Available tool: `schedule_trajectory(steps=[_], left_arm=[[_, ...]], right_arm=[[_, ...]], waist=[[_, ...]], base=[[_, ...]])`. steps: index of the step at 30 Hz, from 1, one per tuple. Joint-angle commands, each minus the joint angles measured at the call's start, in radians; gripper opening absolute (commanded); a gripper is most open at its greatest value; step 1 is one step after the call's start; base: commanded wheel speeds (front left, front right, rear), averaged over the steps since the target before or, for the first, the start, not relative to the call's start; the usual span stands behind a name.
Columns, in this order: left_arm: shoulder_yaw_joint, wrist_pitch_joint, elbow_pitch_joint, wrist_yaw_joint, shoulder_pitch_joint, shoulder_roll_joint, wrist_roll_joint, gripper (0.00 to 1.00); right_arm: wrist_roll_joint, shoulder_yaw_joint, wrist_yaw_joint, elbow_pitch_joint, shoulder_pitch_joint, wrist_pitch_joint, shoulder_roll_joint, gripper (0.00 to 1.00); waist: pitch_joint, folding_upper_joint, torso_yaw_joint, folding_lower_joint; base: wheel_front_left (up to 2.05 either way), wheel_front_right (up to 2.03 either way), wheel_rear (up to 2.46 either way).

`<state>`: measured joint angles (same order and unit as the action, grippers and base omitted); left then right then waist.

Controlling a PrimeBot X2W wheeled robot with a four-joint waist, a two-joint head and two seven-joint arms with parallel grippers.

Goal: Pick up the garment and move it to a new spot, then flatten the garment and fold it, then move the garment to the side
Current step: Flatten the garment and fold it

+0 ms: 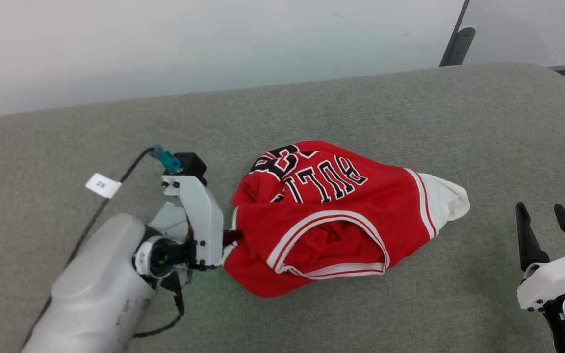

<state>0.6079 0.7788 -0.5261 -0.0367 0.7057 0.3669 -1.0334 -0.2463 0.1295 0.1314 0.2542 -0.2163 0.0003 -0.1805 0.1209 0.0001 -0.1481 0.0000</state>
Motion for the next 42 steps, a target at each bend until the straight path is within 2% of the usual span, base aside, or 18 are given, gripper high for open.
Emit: schedule_trajectory(steps=[1, 9, 16, 20, 25, 28, 35, 42], left_arm=[[-0.005, -0.01, -0.008, -0.009, 0.012, 0.006, 0.007, 0.0], [-0.013, -0.048, -0.024, -0.031, 0.043, 0.061, 0.037, 0.0], [-0.049, -0.064, 0.011, -0.013, 0.054, 0.161, 0.055, 0.0], [-0.066, -0.058, 0.048, 0.011, 0.035, 0.221, 0.063, 0.0], [-0.087, -0.05, 0.122, 0.025, 0.011, 0.244, 0.036, 0.0], [-0.079, -0.037, 0.188, 0.025, 0.002, 0.22, 0.017, 0.0], [-0.013, 0.01, 0.338, 0.006, -0.028, 0.12, -0.024, 0.0], [0.095, 0.015, 0.337, -0.023, -0.065, 0.047, 0.022, 0.0]], right_arm=[[-0.007, 0.003, -0.001, 0.001, -0.012, -0.005, -0.003, 1.0], [-0.007, 0.011, -0.001, -0.001, -0.004, -0.011, -0.003, 1.0], [-0.006, 0.017, -0.001, -0.01, 0.019, -0.01, 0.003, 1.0], [-0.005, 0.015, -0.001, -0.012, 0.026, -0.007, 0.009, 1.0], [-0.004, 0.015, -0.001, -0.012, 0.04, -0.006, 0.012, 1.0], [-0.005, 0.015, -0.001, -0.011, 0.045, -0.004, 0.013, 1.0], [-0.004, 0.004, -0.001, -0.01, 0.043, 0.003, 0.016, 1.0], [-0.012, -0.007, -0.001, -0.007, 0.031, 0.002, 0.019, 1.0]], waist=[[0.001, -0.0001, 0.004, 0.0], [0.0, -0.0001, 0.023, 0.0], [-0.008, -0.0001, 0.037, 0.0], [-0.019, -0.0001, 0.041, 0.0], [-0.033, -0.0001, 0.044, 0.0], [-0.04, -0.0001, 0.044, 0.0], [-0.05, -0.0001, 0.035, 0.0], [-0.036, -0.0001, 0.021, 0.0]], base=[[0.0, 0.0, 0.0], [0.0, 0.0, 0.0], [0.0, 0.0, 0.0], [0.0, 0.0, 0.0], [0.0, 0.0, 0.0], [0.0, 0.0, 0.0], [0.0, 0.0, 0.0], [0.0, 0.0, 0.0]])
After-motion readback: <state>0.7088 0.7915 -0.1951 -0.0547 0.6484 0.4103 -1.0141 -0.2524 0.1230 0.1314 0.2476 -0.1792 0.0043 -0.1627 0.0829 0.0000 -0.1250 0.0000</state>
